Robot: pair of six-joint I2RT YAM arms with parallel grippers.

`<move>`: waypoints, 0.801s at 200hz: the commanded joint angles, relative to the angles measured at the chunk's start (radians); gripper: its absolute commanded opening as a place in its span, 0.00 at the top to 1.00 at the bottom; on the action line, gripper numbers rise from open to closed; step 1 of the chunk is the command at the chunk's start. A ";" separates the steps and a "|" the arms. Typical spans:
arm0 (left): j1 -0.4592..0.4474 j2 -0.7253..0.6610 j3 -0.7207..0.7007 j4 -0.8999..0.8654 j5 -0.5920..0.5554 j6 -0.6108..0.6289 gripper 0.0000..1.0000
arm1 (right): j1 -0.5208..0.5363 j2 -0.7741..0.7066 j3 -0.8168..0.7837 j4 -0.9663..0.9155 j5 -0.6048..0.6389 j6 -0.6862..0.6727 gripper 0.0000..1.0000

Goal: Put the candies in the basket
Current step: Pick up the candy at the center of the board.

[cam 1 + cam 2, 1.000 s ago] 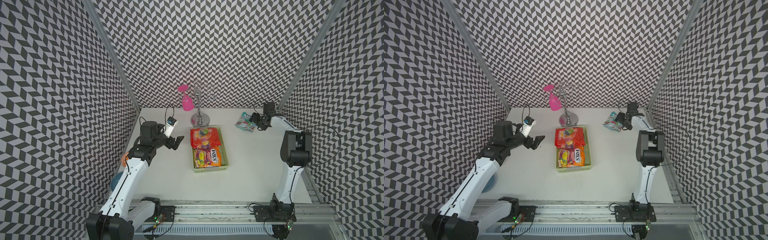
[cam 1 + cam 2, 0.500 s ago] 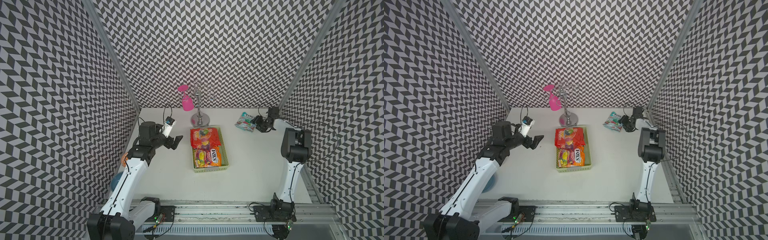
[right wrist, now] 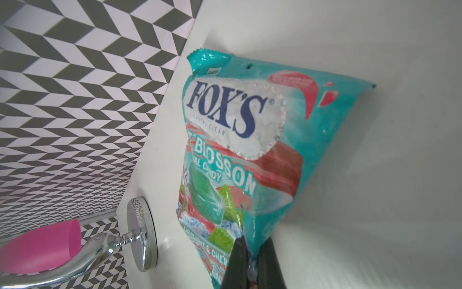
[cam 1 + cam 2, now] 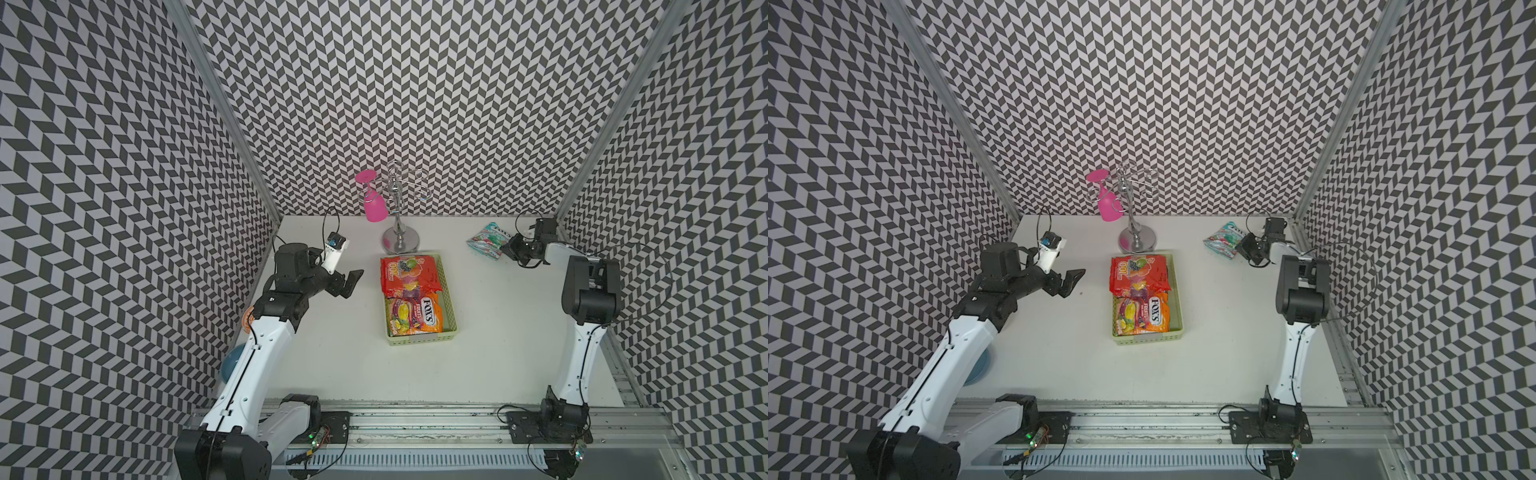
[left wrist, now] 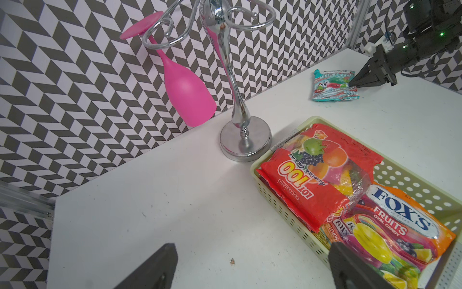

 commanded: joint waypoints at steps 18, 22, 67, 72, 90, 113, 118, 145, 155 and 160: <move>0.010 -0.024 -0.012 0.024 0.012 -0.008 0.01 | 0.017 -0.279 -0.172 0.187 -0.060 0.128 1.00; 0.010 -0.026 -0.013 0.025 0.012 -0.008 0.01 | 0.017 -0.306 -0.202 0.213 -0.066 0.151 1.00; 0.017 -0.035 -0.017 0.028 0.001 -0.004 0.01 | 0.045 -0.598 -0.395 0.294 -0.085 0.281 1.00; 0.018 -0.039 -0.019 0.030 0.002 -0.004 0.01 | 0.051 -0.623 -0.397 0.283 -0.086 0.275 1.00; 0.017 -0.042 -0.029 0.039 0.008 -0.003 0.01 | 0.075 -0.695 -0.370 0.205 -0.090 0.227 1.00; 0.018 -0.047 -0.021 0.031 0.001 -0.004 0.01 | 0.108 -0.800 -0.346 0.095 -0.085 0.165 1.00; 0.019 -0.051 -0.024 0.032 0.002 -0.004 0.01 | 0.115 -0.828 -0.359 0.086 -0.080 0.169 1.00; 0.026 -0.048 -0.030 0.044 0.002 -0.007 0.01 | 0.189 -1.016 -0.491 0.133 -0.010 0.302 1.00; 0.027 -0.046 -0.025 0.042 -0.007 -0.011 0.01 | 0.237 -1.094 -0.549 0.157 0.040 0.363 1.00; 0.029 -0.049 -0.028 0.043 -0.009 -0.010 0.01 | 0.260 -1.132 -0.574 0.166 0.075 0.395 1.00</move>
